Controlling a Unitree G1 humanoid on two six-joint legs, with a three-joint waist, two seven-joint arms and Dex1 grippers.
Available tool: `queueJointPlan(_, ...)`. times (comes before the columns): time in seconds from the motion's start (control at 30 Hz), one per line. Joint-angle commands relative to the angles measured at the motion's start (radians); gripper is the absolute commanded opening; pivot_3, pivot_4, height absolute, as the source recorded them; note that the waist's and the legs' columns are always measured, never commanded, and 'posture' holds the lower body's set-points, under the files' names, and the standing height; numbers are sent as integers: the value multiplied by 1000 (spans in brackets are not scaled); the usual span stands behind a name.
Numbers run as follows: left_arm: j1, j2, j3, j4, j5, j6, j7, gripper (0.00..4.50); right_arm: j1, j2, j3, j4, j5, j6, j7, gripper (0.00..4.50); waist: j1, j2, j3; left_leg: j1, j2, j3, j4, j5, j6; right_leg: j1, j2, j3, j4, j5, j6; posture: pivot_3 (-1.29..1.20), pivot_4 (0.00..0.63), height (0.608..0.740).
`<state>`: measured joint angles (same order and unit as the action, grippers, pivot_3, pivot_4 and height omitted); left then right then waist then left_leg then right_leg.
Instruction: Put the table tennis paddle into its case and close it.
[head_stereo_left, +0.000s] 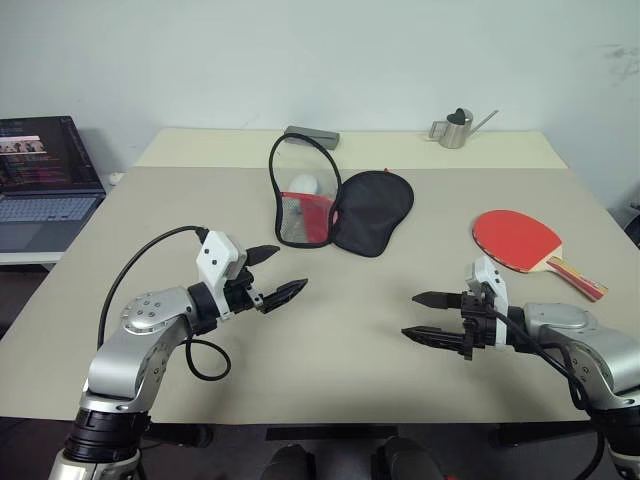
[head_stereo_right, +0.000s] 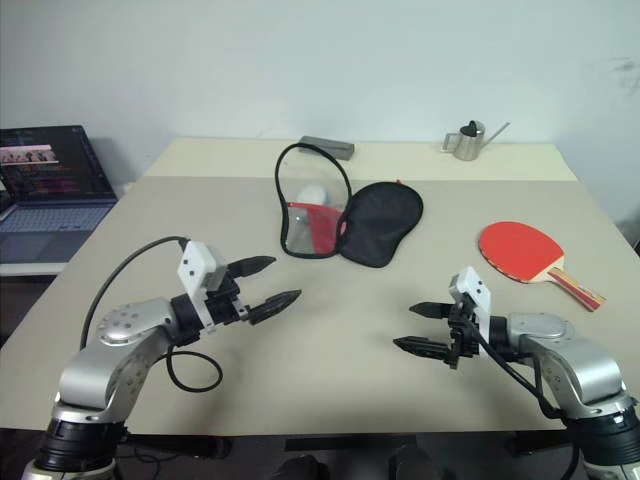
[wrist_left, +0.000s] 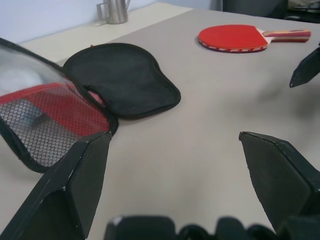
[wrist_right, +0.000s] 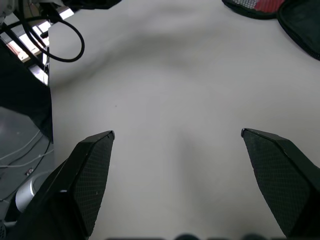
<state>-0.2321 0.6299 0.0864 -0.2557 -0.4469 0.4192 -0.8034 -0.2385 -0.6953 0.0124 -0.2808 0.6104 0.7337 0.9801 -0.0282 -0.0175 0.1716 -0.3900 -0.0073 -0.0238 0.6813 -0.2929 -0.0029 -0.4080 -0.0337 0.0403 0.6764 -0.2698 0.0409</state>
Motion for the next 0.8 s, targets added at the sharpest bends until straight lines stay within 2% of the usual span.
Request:
queueJointPlan(0.03, 16, 24, 50, -9, -7, -31, -17, 4500, -2, 27, -2, -37, 21, -2, -17, 4471, 0, 0, 0, 0, 0, 0, 0, 0, 0, 0, 0, 0, 0, 0, 0, 0, 150, 740)
queueJointPlan(0.37, 43, 33, 78, -12, -3, -37, -12, 4500, 51, 60, 10, -84, 36, 11, -33, 4471, 0, 0, 0, 0, 0, 0, 0, 0, 0, 0, 0, 0, -1, 0, 0, 0, 150, 740)
queueJointPlan(0.8, -52, 64, 51, 72, 8, -63, -87, 4500, 65, 55, 3, -101, 28, -10, -35, 4471, 0, 0, 0, 0, 0, 0, 0, 0, 0, 0, 0, -1, -1, 0, 0, 0, 150, 740)
